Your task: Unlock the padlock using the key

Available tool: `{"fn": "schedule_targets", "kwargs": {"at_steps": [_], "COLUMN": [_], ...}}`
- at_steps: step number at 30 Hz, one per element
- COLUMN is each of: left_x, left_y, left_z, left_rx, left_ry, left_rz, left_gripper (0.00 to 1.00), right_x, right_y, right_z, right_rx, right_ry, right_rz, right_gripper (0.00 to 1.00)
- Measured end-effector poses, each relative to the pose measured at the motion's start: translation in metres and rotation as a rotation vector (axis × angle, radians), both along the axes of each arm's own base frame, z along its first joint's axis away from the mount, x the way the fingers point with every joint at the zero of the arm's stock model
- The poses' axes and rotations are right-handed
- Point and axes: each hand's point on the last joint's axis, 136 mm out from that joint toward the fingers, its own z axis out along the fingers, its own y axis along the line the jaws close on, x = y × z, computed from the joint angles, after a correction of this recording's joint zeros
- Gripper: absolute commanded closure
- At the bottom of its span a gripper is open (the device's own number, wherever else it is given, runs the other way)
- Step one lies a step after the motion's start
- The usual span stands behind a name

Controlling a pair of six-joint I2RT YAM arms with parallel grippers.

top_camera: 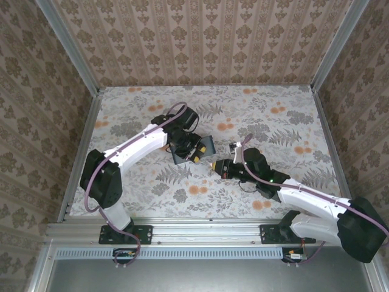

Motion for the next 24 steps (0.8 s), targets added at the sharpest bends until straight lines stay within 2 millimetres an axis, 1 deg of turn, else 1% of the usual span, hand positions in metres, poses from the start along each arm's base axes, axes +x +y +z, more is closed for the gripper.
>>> {"fn": "schedule_targets", "kwargs": {"at_steps": [17, 24], "left_x": [-0.003, -0.004], "left_y": [0.003, 0.004], "left_z": [0.001, 0.000], "left_rx": [-0.019, -0.019], "left_ry": [-0.008, -0.007], "left_rz": [0.004, 0.006], "left_gripper": [0.86, 0.87], "right_x": [0.016, 0.019], "right_y": [0.008, 0.011], "right_z": [-0.013, -0.004], "right_rx": [0.001, 0.028], "right_ry": [-0.012, -0.043], "right_rz": [-0.021, -0.022], "right_gripper": [1.00, 1.00]}}
